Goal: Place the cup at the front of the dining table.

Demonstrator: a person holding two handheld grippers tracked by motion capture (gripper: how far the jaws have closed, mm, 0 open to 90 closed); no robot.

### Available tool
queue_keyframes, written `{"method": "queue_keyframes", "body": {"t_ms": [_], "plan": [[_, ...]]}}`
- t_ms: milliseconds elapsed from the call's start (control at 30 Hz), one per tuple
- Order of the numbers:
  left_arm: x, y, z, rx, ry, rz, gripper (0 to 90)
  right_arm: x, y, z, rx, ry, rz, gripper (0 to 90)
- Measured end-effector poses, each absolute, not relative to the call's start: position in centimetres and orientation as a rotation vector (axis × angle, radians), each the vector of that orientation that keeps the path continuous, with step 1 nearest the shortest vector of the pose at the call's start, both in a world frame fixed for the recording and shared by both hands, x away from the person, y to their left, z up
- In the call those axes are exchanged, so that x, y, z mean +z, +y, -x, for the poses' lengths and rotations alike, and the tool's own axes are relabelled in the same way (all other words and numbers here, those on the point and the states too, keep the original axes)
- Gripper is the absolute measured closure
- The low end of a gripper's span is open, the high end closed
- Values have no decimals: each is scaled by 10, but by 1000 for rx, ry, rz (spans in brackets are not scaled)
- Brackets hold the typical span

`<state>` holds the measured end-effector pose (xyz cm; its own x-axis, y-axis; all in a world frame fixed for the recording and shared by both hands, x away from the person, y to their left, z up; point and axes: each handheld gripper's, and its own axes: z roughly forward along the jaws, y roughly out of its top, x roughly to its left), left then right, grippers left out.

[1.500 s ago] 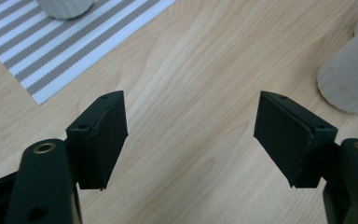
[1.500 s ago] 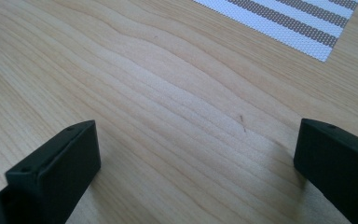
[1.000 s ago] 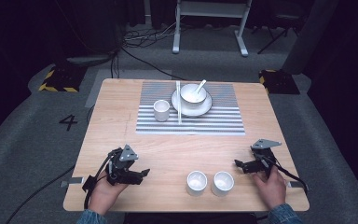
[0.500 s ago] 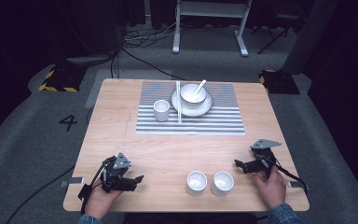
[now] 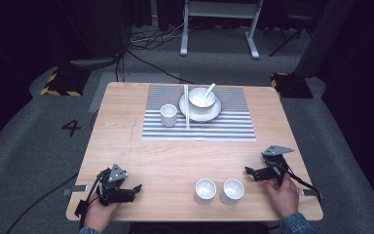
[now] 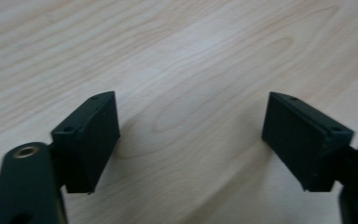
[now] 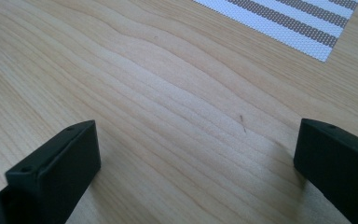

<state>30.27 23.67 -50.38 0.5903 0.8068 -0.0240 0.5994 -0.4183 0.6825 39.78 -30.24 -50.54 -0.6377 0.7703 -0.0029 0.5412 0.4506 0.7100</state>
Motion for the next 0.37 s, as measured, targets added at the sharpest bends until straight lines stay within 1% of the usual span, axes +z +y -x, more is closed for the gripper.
{"method": "queue_keyframes", "body": {"t_ms": [33,367], "plan": [[-504,237,-303,417,1128,-2152,149,-505,-302,-398,990,2381,-1118,7],[-504,237,-303,424,1137,-2150,148,-505,-302,-398,989,2380,-1118,6]]}}
